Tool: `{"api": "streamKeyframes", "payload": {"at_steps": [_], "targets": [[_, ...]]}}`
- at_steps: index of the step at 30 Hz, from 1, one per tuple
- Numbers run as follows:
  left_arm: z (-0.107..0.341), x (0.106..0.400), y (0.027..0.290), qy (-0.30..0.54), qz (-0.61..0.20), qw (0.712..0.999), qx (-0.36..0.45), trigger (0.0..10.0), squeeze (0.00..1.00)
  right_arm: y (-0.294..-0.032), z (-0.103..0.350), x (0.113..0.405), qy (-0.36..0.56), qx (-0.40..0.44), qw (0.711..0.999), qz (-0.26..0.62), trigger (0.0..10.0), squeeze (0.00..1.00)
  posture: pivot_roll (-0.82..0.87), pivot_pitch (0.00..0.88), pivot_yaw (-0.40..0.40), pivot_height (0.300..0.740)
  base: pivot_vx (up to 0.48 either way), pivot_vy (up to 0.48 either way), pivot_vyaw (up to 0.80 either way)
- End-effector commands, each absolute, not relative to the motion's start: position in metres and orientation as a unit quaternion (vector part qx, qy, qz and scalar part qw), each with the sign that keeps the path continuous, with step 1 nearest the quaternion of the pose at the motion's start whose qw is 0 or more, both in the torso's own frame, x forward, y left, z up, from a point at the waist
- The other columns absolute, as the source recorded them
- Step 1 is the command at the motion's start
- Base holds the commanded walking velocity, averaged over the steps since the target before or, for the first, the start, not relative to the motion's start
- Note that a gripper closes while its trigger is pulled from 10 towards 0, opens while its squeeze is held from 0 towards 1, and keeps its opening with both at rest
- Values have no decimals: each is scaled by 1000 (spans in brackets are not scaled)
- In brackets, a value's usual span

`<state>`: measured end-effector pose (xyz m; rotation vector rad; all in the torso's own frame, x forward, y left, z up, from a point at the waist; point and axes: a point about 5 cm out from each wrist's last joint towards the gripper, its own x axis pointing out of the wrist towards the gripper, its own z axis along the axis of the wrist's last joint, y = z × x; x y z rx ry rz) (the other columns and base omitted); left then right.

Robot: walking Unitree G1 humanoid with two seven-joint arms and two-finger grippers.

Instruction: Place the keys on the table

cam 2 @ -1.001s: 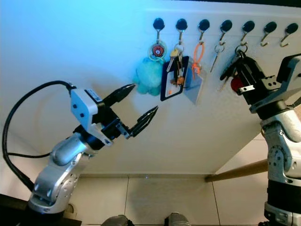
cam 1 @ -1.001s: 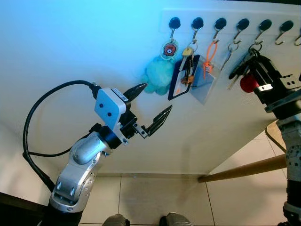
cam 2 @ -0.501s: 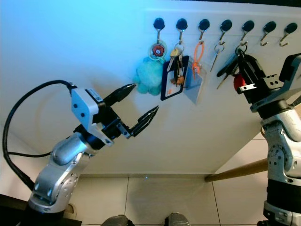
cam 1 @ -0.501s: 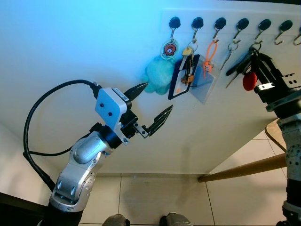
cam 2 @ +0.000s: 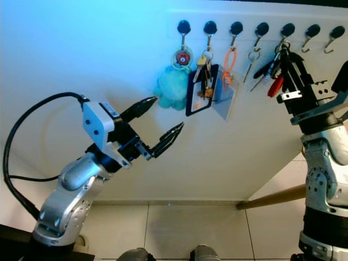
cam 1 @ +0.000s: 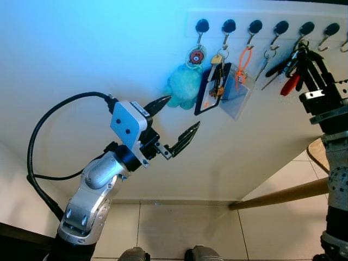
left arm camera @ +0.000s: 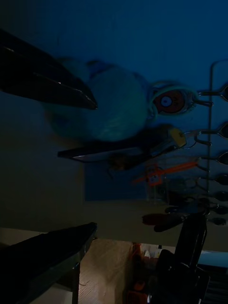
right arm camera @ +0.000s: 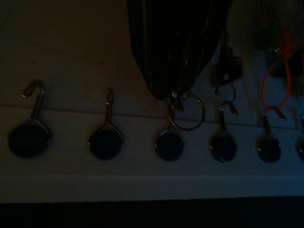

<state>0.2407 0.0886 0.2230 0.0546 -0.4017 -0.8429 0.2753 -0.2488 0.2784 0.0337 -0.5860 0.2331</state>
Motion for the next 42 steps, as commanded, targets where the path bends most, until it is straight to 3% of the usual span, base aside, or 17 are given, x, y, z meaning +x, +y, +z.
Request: {"api": "streamKeyframes", "payload": {"at_steps": [1,18,32,36,38,42], "targets": [[224,238,86,-193,-416,888,38,10000,0,-246,290,268,-322,15,939,119,0,0,14,122,-26,740,0,0,0],[218,234,89,-187,-414,890,34,10000,0,-245,266,244,-341,38,939,39,0,0,11,128,-15,740,0,0,0],[194,231,95,-153,-405,901,38,10000,0,-249,214,236,-279,55,958,-28,0,0,11,127,-15,740,0,0,0],[163,229,102,-101,-407,906,50,10000,0,-250,153,237,-178,69,980,-49,0,0,11,124,-15,740,0,0,0],[163,229,102,-101,-407,906,50,10000,0,-250,153,237,-178,69,980,-49,0,0,11,124,-15,740,0,0,0],[112,232,117,-19,-390,916,88,10000,0,-241,71,237,-5,83,995,-49,0,0,12,117,-13,740,0,0,0]]}}
